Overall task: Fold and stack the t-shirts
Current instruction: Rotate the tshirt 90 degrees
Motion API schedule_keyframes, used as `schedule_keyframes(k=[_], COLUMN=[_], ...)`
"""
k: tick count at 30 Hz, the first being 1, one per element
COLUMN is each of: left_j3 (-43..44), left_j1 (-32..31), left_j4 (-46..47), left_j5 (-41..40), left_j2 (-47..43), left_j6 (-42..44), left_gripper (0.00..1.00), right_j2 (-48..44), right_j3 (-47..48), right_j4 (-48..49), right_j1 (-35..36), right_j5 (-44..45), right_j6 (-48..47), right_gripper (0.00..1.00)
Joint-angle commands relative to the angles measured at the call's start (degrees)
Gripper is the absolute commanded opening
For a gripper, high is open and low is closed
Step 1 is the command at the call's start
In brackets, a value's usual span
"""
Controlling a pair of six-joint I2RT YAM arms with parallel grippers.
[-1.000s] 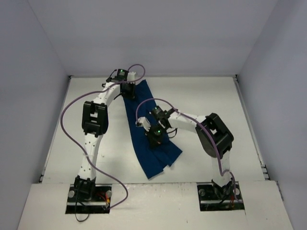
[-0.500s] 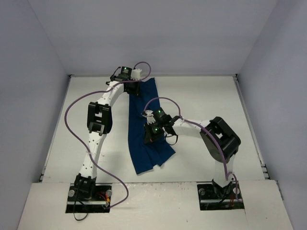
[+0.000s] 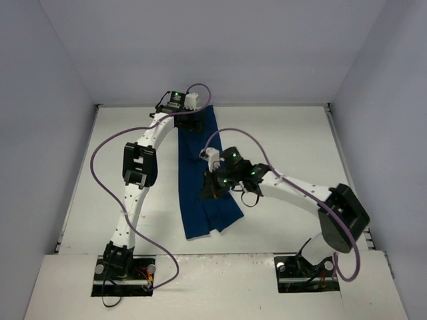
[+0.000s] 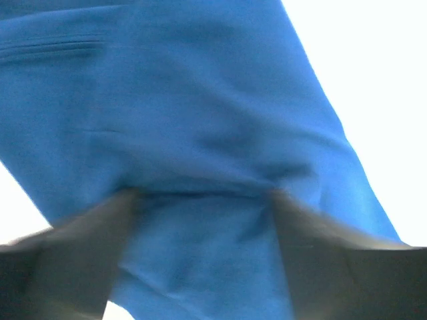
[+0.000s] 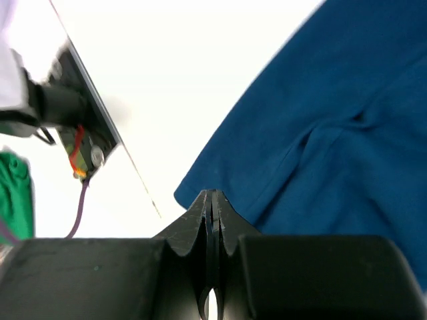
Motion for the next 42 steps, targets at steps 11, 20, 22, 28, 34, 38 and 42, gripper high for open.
schedule_keyframes(k=[11,20,22,28,34,38,42], left_j3=[-46.0,-75.7,-76.8,-76.4,-71.9,-69.2,-67.1], left_j1=[-2.0,-26.1,-30.1,-38.1,-40.5,-41.6,-41.9], left_j4=[15.3,12.7,12.2,11.2,12.5,13.4,13.0], left_j5=[5.6,-11.9,-12.9,-18.3,-21.6,-22.6,-23.3], left_j2=[-52.3,-71.3,-71.0,-65.6,-56.8,-52.0,-47.4], left_j6=[8.4,25.0,24.6,23.1,22.6,22.7,22.8], left_gripper=[0.91,0.21,0.04,0.0,0.0,0.0,0.0], right_j2=[-16.2,-4.7,-4.6,-4.5,-5.0,-5.6,-6.0], right_j3=[10.1,10.7,10.4,9.3,8.2,7.8,8.1], right_j4=[-3.0,-4.0,-3.9,-4.0,-4.3,-4.6,-4.7], right_j1=[-25.4,-31.8,-32.6,-34.0,-34.9,-36.2,-37.4], right_j5=[10.6,8.2,8.3,9.0,9.3,9.6,9.3], right_j6=[-20.7,-22.1,-23.1,-25.3,-26.0,-26.6,-27.0], right_gripper=[0.0,0.0,0.0,0.0,0.0,0.0,0.0])
